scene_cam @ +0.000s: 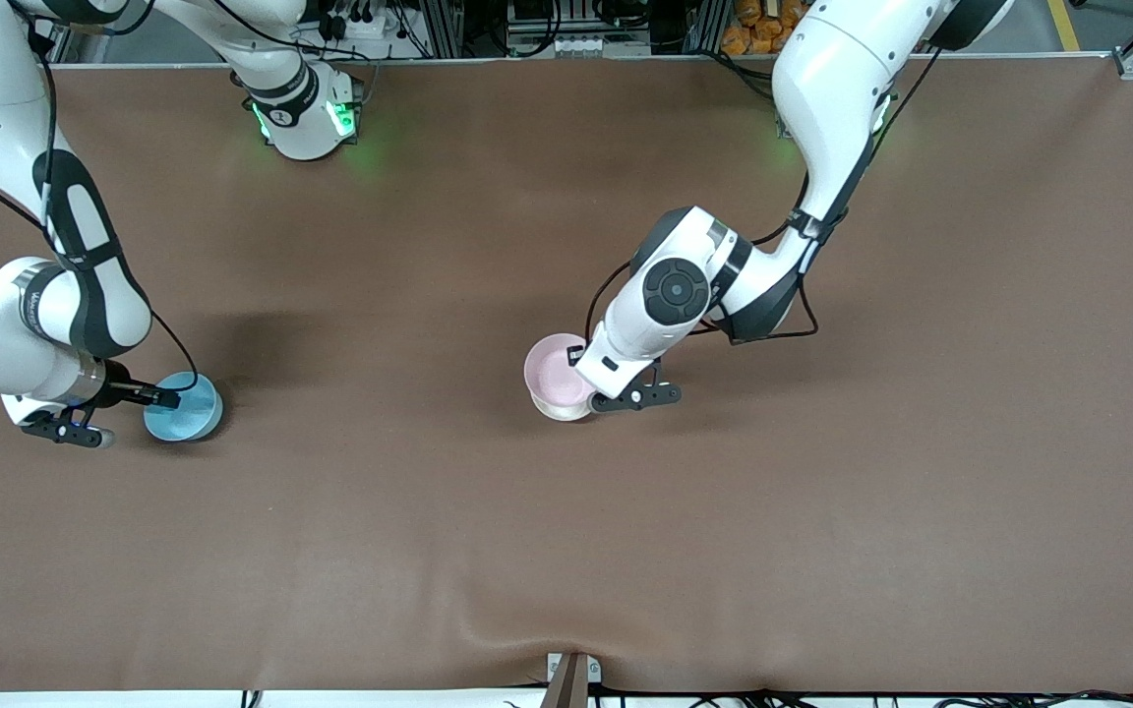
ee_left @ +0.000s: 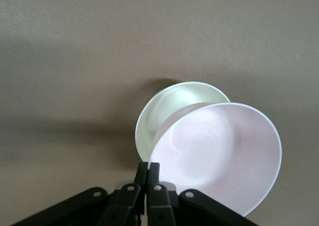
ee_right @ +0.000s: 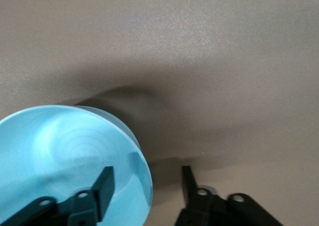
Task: Stack pink and blue bowls on white bowl
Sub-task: 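Carry the pink bowl onto the white bowl while the right gripper grasps the blue bowl, then open the left gripper off the pink bowl while the right gripper lifts the blue bowl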
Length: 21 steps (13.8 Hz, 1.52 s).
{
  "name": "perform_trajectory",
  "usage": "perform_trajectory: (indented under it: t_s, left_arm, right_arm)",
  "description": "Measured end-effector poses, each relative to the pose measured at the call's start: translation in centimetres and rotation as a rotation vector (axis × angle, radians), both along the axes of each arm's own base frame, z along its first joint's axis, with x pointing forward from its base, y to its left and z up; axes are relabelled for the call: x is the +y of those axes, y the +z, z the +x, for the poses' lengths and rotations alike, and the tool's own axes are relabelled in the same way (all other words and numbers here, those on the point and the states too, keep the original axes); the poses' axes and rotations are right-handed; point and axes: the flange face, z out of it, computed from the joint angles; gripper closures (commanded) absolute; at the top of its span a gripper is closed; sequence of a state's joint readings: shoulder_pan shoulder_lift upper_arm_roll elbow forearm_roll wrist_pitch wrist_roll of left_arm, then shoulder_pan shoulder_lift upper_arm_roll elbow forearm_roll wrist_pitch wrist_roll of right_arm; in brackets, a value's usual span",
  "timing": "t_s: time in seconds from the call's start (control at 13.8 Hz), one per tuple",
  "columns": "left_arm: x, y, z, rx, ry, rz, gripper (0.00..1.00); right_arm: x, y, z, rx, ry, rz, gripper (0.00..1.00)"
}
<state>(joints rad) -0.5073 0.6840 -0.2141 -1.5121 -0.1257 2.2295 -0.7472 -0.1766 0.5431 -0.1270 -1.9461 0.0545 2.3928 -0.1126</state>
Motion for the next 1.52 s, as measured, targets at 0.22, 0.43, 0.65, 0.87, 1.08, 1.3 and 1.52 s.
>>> perform_trajectory:
  t_s: [0.22, 0.43, 0.65, 0.87, 1.08, 1.3, 1.52]
  left_arm:
    - [0.3, -0.9, 0.4, -0.008, -0.005, -0.001, 1.00]
    - [0.6, -1.5, 0.8, -0.017, -0.012, -0.004, 1.00]
    - [0.5, -1.8, 0.8, -0.017, -0.015, -0.005, 1.00]
    - [0.5, -2.5, 0.8, -0.015, -0.018, -0.004, 1.00]
    - [0.5, -3.5, 0.8, -0.012, -0.016, -0.004, 1.00]
    - [0.5, -3.8, 0.8, -0.012, -0.015, -0.004, 0.16]
    - [0.8, -3.6, 1.2, -0.018, -0.009, -0.008, 0.00]
  right_arm:
    - [0.0, 0.0, 0.0, 0.000, 0.000, 0.000, 1.00]
    - [0.2, 1.0, 0.5, -0.005, 0.015, 0.006, 1.00]
    - [0.3, 3.3, 1.0, -0.010, 0.043, 0.014, 1.00]
    - [1.3, 7.9, 1.6, -0.038, 0.075, 0.024, 1.00]
    - [4.7, 13.5, 1.8, -0.054, 0.127, 0.051, 1.00]
    - [9.1, 17.4, 1.5, -0.062, 0.152, 0.126, 1.00]
    - [12.9, 18.7, 1.2, -0.049, 0.118, 0.204, 1.00]
